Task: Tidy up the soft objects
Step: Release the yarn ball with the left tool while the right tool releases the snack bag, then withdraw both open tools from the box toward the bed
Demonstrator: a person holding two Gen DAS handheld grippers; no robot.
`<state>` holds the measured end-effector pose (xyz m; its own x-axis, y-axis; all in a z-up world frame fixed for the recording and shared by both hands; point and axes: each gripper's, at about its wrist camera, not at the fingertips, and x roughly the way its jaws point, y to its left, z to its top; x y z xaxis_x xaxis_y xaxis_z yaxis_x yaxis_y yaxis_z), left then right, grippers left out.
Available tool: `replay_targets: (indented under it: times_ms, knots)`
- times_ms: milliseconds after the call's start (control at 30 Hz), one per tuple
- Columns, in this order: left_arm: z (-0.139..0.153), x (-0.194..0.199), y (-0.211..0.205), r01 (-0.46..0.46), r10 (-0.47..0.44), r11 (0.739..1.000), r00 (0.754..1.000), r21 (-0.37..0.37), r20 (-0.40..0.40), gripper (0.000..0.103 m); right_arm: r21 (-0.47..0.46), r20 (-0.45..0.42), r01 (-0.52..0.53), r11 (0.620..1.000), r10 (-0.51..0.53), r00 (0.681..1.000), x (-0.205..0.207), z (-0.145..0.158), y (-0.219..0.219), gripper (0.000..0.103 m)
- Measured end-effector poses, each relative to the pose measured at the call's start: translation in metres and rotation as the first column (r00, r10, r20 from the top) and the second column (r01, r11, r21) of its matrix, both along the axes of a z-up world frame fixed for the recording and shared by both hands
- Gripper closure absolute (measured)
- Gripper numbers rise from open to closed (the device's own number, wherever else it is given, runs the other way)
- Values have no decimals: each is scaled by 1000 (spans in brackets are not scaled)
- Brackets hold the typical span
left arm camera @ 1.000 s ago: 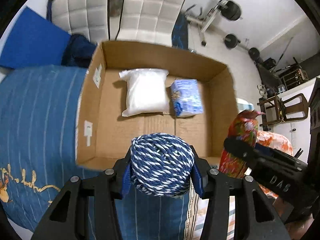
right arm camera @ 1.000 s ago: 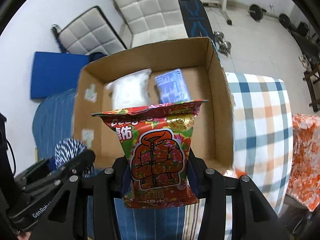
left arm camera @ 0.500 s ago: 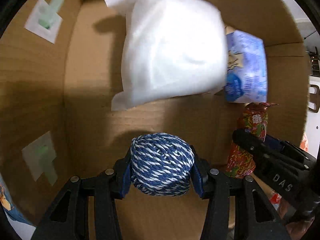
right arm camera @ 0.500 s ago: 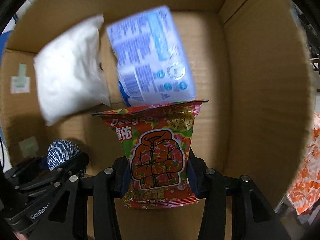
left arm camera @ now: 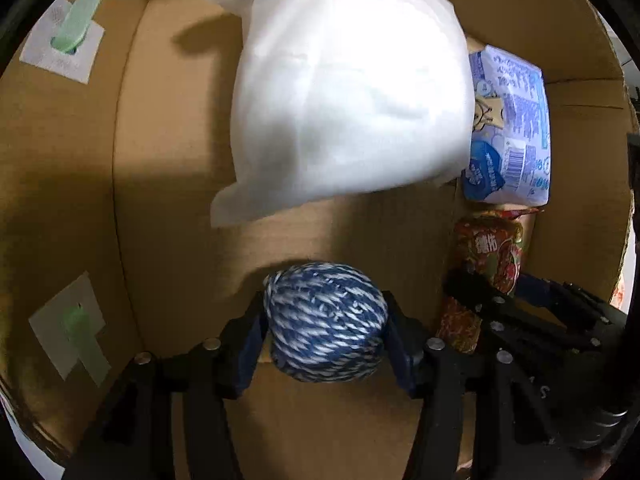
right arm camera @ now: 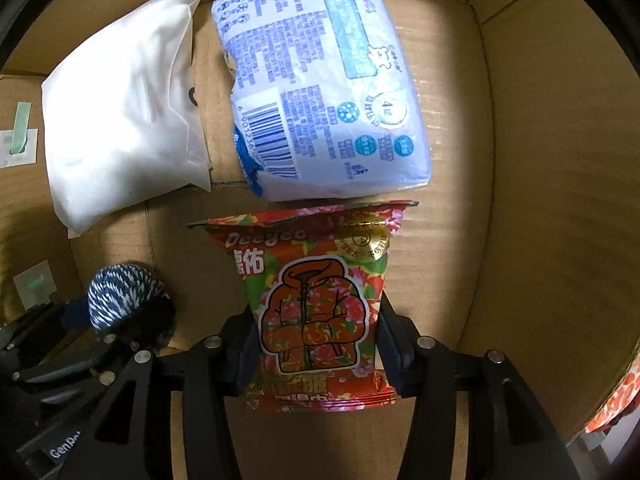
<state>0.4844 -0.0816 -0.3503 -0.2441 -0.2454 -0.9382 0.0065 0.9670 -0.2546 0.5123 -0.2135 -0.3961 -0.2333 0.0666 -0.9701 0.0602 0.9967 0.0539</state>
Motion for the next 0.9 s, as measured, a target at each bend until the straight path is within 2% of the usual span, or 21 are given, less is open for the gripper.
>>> replay_targets:
  times_ms: [100, 167, 200, 267, 333, 367, 567, 667, 900]
  knots:
    - [0, -1, -2, -2, 2, 1000, 1000, 14, -11, 46, 4, -8, 1, 1000, -1, 1000, 7, 4, -8, 45]
    - [3, -2, -1, -5, 6, 1000, 1000, 24, -8, 43, -13, 8, 0, 1000, 0, 1000, 7, 8, -12, 32]
    - [6, -3, 0, -11, 11, 1000, 1000, 25, -5, 40, -17, 19, 1, 1000, 0, 1000, 8, 11, -15, 29]
    - [12, -8, 5, -20, 20, 999, 1000, 28, 7, 30, -18, 31, 8, 1000, -8, 999, 8, 15, -22, 19]
    - [18, -9, 9, -34, 33, 999, 999, 34, 22, 15, -5, 36, 13, 1000, -13, 999, 5, 20, -29, 18]
    - [21, -9, 11, -40, 39, 999, 999, 34, 31, 13, -2, 36, 14, 1000, -14, 999, 4, 22, -31, 17]
    - [49, -20, 19, -64, 56, 996, 991, 61, 123, 10, -29, 92, -4, 1000, 7, 996, -7, 45, -31, 9]
    - [67, -30, 19, -78, 68, 995, 983, 55, 172, 1, -27, 127, 6, 1000, -3, 992, -19, 57, -33, 0]
    - [114, -60, 20, -105, 78, 992, 947, 69, 311, 1, -27, 216, -17, 1000, 22, 976, -42, 96, -34, 0]
